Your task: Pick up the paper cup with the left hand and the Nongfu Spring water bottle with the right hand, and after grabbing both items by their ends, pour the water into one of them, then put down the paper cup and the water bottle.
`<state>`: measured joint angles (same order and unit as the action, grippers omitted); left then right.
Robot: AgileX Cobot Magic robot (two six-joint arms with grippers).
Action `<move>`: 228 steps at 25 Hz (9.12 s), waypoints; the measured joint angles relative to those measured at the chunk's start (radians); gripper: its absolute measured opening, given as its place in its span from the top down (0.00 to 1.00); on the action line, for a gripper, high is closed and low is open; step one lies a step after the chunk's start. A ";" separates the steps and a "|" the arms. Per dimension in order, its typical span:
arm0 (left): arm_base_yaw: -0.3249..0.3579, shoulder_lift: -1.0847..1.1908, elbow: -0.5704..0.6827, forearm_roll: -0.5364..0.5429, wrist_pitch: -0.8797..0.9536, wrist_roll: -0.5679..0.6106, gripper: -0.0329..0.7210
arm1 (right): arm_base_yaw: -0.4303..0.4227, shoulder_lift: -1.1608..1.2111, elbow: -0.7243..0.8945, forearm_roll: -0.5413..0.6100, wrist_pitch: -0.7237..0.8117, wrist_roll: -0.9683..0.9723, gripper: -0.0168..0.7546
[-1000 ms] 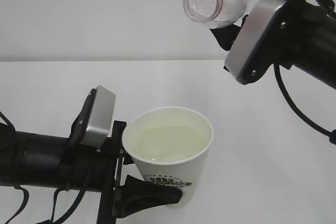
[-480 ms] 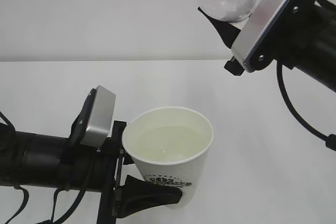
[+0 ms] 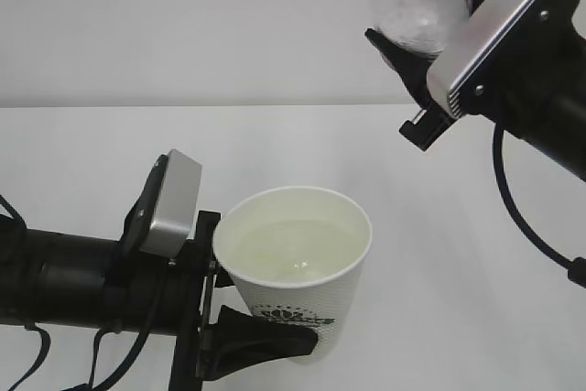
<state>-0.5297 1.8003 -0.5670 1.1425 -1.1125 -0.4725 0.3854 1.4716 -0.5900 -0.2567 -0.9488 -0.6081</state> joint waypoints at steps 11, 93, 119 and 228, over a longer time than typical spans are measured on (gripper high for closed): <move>0.000 0.002 0.000 0.000 0.002 0.000 0.35 | 0.000 0.000 0.026 0.161 -0.003 0.114 0.39; 0.000 0.004 0.000 -0.045 0.009 0.000 0.35 | -0.259 0.114 0.337 0.556 -0.160 0.361 0.39; 0.000 0.004 0.000 -0.078 0.011 0.000 0.35 | -0.279 0.119 0.316 0.359 -0.160 0.476 0.39; 0.000 0.004 0.000 -0.083 0.047 -0.002 0.35 | -0.279 0.378 0.075 0.281 -0.166 0.540 0.21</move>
<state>-0.5297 1.8040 -0.5670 1.0600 -1.0656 -0.4749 0.1064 1.8498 -0.5151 0.0238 -1.1148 -0.0678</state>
